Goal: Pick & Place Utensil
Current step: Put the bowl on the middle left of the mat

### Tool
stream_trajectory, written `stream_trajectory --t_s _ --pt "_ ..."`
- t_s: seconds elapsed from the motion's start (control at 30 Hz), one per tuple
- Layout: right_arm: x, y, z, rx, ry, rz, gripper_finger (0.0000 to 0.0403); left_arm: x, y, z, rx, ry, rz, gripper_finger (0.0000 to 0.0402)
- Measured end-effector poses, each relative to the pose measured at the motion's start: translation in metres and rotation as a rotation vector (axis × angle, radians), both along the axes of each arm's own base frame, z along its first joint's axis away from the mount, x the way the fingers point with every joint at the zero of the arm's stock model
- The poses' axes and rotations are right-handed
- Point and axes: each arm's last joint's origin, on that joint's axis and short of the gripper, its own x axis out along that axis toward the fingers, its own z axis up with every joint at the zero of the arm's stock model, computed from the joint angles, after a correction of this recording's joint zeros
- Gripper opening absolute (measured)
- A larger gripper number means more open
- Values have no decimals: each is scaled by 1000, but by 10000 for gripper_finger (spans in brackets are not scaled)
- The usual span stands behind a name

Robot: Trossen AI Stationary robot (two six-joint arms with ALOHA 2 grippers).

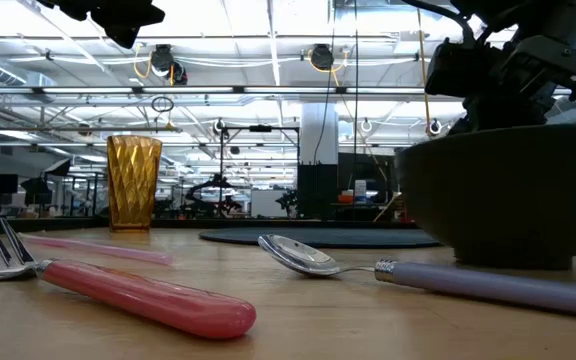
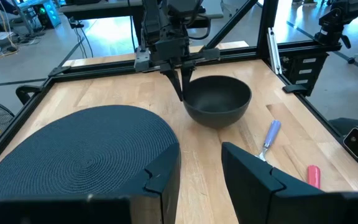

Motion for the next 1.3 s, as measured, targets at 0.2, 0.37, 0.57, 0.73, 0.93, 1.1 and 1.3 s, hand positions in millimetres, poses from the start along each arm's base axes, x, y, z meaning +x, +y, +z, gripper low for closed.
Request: stream_trajectory --t_s 0.2,0.37,0.57,0.73,0.93,1.1,1.3 --pt "2 0 2 -15 -35 -4 10 0 0 0 3 -2 -1 122" --pt "5 -3 4 -20 -64 -5 8 0 0 0 7 -3 -2 122" --pt "5 -19 12 -37 -104 -44 5 0 1 0 15 -7 21 122" --pt "2 -40 26 -34 -170 -98 6 0 1 1 16 -11 22 122" --pt "-6 -74 40 -48 -235 -204 6 1 2 1 28 -19 44 122" --pt "-13 -107 44 -64 -252 -328 6 1 2 1 29 -20 46 122" --pt "-24 -143 46 -65 -275 -454 6 1 2 1 42 -21 42 122"
